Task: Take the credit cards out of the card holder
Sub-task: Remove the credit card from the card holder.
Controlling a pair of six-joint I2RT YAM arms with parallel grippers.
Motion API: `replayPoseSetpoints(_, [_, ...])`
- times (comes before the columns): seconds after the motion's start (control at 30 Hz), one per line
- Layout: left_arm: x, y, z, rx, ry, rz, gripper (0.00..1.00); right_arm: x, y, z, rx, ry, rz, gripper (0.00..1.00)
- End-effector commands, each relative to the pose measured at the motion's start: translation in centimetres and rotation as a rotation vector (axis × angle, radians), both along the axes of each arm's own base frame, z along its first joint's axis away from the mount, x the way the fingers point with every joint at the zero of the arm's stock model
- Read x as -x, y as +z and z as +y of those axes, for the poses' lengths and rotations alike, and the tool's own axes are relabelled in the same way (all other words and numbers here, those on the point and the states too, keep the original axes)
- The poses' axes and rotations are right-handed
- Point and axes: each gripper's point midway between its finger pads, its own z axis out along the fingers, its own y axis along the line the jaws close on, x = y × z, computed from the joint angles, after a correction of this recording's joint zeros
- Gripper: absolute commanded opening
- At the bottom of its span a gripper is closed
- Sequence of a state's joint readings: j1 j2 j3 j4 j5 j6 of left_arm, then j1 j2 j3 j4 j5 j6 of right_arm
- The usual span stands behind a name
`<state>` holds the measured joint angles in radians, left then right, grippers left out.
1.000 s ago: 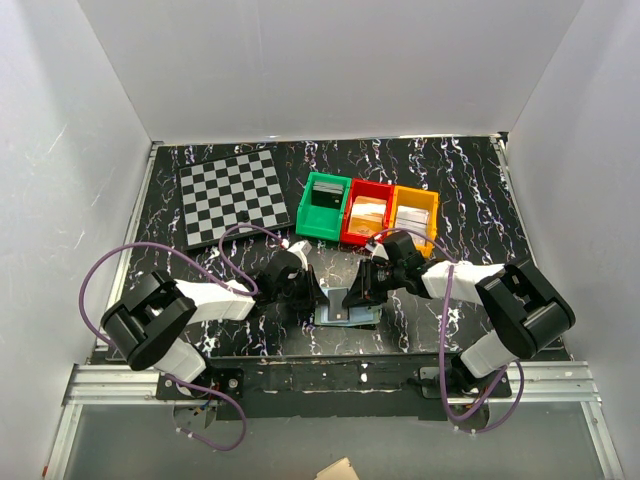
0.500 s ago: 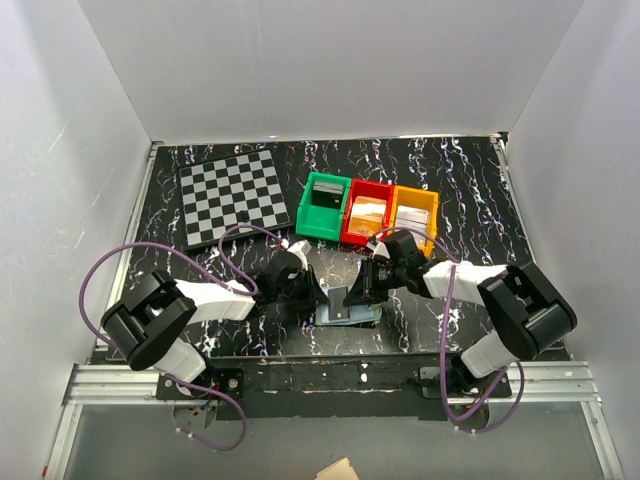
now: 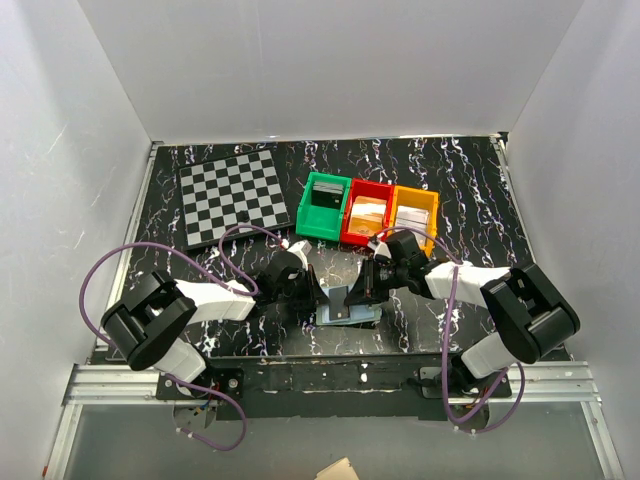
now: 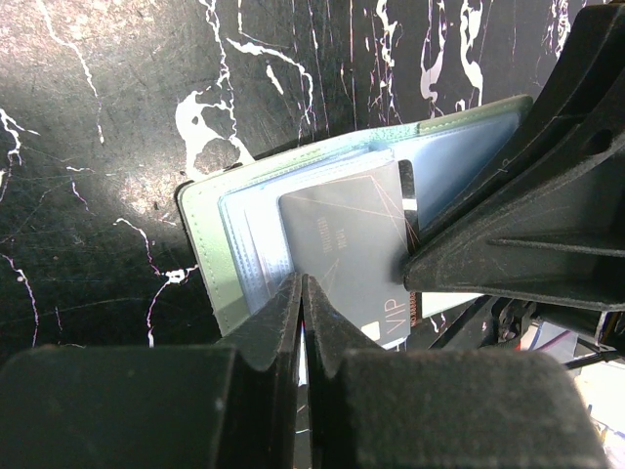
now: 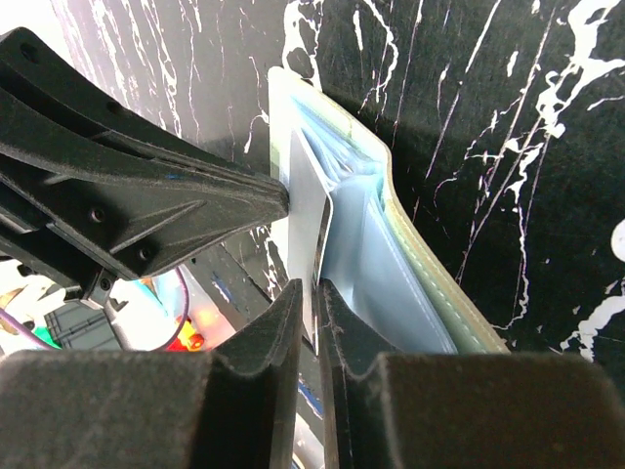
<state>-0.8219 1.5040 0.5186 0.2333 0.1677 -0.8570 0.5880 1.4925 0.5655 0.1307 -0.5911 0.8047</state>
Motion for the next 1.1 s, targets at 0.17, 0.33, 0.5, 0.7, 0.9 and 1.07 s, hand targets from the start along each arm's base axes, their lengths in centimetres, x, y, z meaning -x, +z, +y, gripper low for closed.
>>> replayPoseSetpoints(0.17, [2.7, -4.8, 3.6, -0.186, 0.007, 0.105, 0.00, 0.0, 1.5, 0.3, -0.058, 0.024, -0.040, 0.20])
replayPoseSetpoints(0.33, [2.8, -5.0, 3.7, -0.189, 0.010, 0.112, 0.00, -0.1, 1.4, 0.1, -0.057, 0.019, -0.039, 0.17])
replayPoseSetpoints(0.5, [2.8, -5.1, 3.8, -0.189, 0.012, 0.112, 0.00, -0.1, 1.4, -0.1, -0.056, 0.012, -0.039, 0.11])
replayPoseSetpoints(0.7, [2.9, -5.2, 3.8, -0.194, 0.011, 0.114, 0.00, -0.1, 1.4, -0.3, -0.057, 0.008, -0.036, 0.08])
replayPoseSetpoints(0.9, [2.9, -5.3, 4.0, -0.198, 0.020, 0.114, 0.00, -0.2, 1.4, -0.5, -0.058, 0.003, -0.039, 0.05])
replayPoseSetpoints(1.07, [2.9, -5.4, 4.2, -0.202, 0.024, 0.118, 0.00, -0.2, 1.4, -0.6, -0.058, 0.000, -0.039, 0.08])
